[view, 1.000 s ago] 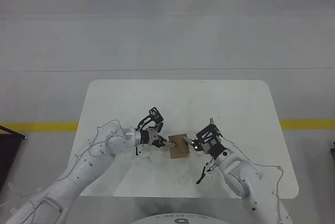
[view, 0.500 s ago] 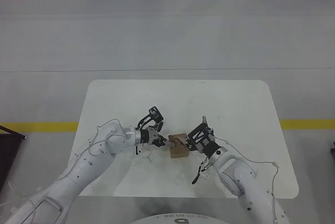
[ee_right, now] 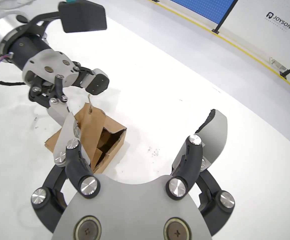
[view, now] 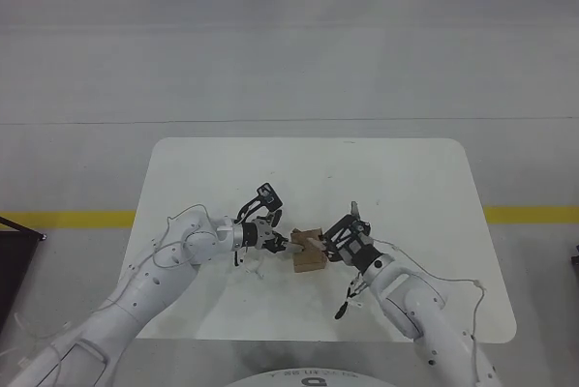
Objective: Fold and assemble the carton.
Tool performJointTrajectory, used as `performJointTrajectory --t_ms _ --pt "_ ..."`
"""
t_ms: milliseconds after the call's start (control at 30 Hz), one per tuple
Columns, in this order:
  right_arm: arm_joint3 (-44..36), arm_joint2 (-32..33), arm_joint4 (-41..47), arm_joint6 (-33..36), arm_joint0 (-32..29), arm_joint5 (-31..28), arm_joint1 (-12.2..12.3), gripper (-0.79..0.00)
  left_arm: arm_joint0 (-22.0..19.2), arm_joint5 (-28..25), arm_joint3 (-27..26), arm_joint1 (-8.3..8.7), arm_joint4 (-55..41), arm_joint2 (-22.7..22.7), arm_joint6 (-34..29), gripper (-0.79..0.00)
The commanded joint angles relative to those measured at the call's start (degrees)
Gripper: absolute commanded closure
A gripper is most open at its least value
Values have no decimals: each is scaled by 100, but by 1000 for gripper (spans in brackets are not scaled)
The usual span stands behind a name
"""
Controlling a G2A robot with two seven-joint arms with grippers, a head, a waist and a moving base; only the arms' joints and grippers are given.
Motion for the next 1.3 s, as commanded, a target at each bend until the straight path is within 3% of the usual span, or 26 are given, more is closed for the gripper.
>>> performJointTrajectory --t_ms 0,400,667,867,1033,1267 --pt "64 22 100 10 41 62 -9 -785 1 -4 8 -2 -13 -1 3 -785" --pt "355 118 375 137 172 160 -32 -785 -10 -22 13 -5 -12 -17 -7 -785" --pt "321 191 753 -140 139 -7 -39 -785 20 -36 -63 14 -28 -97 40 -785" --pt "144 661 1451 -751 -113 -79 -15 -785 120 -35 -276 71 -26 -284 125 -785" --pt "390 1104 1633 -754 -298 -89 26 -785 274 -101 -530 154 -49 -529 146 -785" --pt "617 908 1297 -623 -174 -338 29 -785 442 -119 -381 244 -232 -790 2 -785"
